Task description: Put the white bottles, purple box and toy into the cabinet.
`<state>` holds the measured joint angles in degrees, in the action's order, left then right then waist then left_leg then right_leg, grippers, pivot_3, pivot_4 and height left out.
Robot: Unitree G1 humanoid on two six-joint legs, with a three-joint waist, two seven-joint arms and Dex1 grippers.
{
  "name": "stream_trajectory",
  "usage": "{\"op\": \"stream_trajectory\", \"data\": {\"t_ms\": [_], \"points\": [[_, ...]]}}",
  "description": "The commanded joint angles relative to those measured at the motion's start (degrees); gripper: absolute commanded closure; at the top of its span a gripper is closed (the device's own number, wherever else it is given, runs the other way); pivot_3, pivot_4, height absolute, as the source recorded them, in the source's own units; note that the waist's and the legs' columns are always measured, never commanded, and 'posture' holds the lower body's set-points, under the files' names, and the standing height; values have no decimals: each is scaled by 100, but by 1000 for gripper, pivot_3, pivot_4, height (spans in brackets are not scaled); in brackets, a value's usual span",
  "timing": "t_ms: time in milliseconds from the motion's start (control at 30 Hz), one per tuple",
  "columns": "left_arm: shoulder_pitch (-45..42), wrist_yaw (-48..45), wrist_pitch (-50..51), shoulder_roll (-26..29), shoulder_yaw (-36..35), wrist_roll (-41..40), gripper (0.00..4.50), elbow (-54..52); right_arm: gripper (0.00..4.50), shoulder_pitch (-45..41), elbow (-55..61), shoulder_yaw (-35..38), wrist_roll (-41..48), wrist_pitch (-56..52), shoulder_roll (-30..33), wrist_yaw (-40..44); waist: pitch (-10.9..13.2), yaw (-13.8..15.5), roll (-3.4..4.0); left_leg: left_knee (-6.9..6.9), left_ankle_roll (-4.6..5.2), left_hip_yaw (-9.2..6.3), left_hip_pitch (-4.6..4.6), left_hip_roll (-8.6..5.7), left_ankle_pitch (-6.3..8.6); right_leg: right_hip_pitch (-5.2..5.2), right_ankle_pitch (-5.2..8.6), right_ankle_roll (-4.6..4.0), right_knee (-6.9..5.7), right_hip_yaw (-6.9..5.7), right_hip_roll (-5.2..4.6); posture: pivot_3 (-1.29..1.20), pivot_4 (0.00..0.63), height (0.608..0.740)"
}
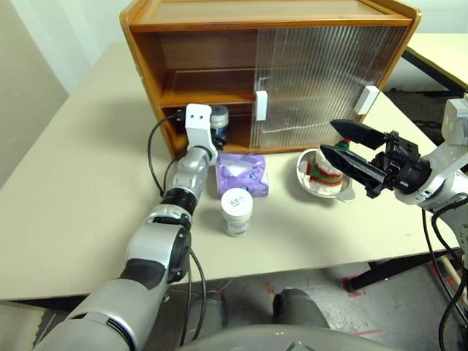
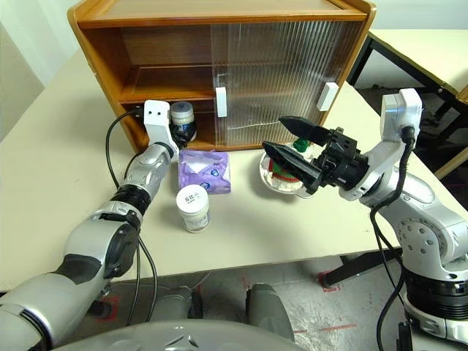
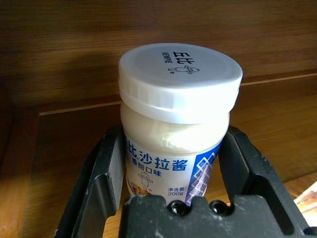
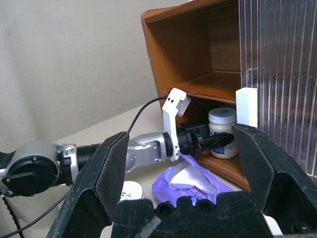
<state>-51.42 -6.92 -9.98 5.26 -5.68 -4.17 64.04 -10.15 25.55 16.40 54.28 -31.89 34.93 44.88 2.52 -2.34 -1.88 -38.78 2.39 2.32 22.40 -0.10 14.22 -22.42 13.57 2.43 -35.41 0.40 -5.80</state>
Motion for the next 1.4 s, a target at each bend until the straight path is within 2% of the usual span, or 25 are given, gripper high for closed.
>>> {"op": "stream_trajectory", "data": {"t_ms": [33, 333, 467, 833, 1400], "points": [[-115, 158, -154, 46, -27, 103, 1455, 141, 0, 28, 97, 67, 39, 13, 31, -31, 0, -3, 0, 0, 0, 0, 0, 0, 0, 0, 0, 0, 0, 0, 0, -152, 0, 740], [-10, 149, -122, -14, 15, 141, 1455, 172, 0, 43, 91, 64, 42, 23, 27, -27, 0, -2, 0, -1, 0, 0, 0, 0, 0, 0, -6, -4, 0, 0, 0, -152, 0, 740], [-13, -97, -110, -47, -39, 43, 28, 154, 0, 34, 74, 64, 39, 25, 33, -13, 0, -3, 0, -2, 0, 0, 0, 0, 0, 0, -6, -4, -1, 0, 0, -151, 0, 740], [550, -371, 101, -55, -82, -126, 28, -794, 0, 29, 41, 43, 26, 39, 16, 10, -1, -14, 1, -2, 0, 1, -1, 1, 0, 0, -13, -14, -2, 0, -1, -139, 0, 740], [2173, -315, 1541, -8, 34, -124, 28, -4056, 0, -66, -71, -28, -13, 39, 12, 147, -3, 4, 4, -7, 0, 0, -4, 2, 0, 3, -16, -17, -4, 3, -1, -117, 0, 740]]}}
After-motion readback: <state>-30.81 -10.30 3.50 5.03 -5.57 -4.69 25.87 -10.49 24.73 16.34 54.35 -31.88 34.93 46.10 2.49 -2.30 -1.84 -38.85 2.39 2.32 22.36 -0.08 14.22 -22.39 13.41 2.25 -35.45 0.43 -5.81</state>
